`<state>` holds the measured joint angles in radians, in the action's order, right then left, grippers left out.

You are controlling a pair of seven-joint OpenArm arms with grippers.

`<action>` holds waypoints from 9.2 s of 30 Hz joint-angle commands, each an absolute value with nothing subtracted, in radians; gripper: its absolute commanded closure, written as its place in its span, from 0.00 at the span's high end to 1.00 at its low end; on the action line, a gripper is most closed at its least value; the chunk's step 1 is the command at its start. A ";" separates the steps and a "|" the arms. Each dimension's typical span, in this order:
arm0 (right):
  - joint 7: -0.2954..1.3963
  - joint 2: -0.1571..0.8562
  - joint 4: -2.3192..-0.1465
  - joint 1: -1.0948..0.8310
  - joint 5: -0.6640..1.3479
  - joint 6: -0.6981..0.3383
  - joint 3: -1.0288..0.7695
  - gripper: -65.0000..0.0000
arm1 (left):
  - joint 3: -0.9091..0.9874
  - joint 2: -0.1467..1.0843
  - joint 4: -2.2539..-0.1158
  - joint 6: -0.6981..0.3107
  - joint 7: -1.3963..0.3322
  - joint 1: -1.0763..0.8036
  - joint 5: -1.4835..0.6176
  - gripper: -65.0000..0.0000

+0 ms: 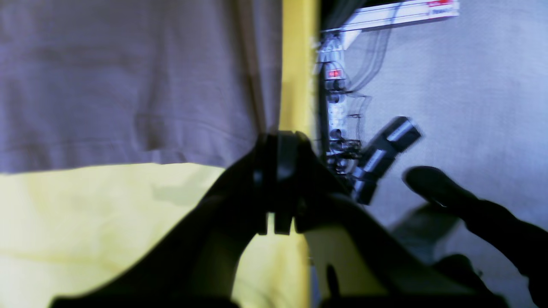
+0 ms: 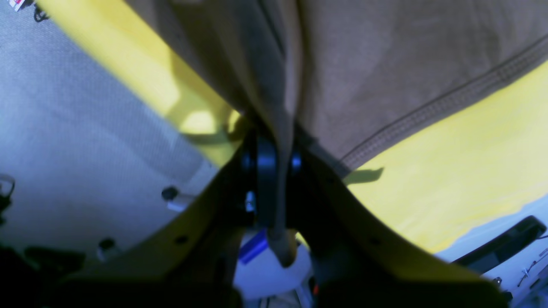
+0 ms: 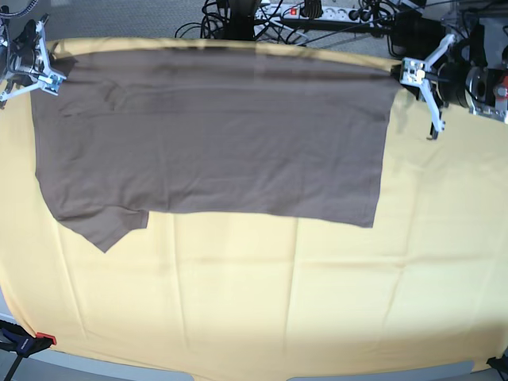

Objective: Fold the T-shirt properly
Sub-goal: 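Drag the shoulder edge back with both grippers to smooth the shirt, then release the shoulder edge and move both grippers toward the hem, then grasp the hem corners with the left and right grippers, then lift the hem and fold it over toward the shoulder edge, then release the folded hem and raise both grippers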

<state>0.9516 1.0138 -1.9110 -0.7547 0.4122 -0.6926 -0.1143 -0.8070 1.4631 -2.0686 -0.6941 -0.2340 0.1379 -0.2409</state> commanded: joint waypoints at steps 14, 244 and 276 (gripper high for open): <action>1.019 1.053 -1.968 -0.753 0.442 -0.698 -0.126 0.56 | -0.796 1.494 -2.076 -0.698 -0.246 0.150 -0.193 0.53; 1.240 0.728 -1.178 0.343 1.049 -0.698 0.001 0.00 | -0.606 0.822 -1.076 -0.656 -1.396 0.726 -1.484 0.41; 1.396 0.850 -1.178 0.370 1.484 -0.698 -0.125 0.00 | -0.414 1.014 -1.076 -0.643 -1.396 0.676 -1.484 0.41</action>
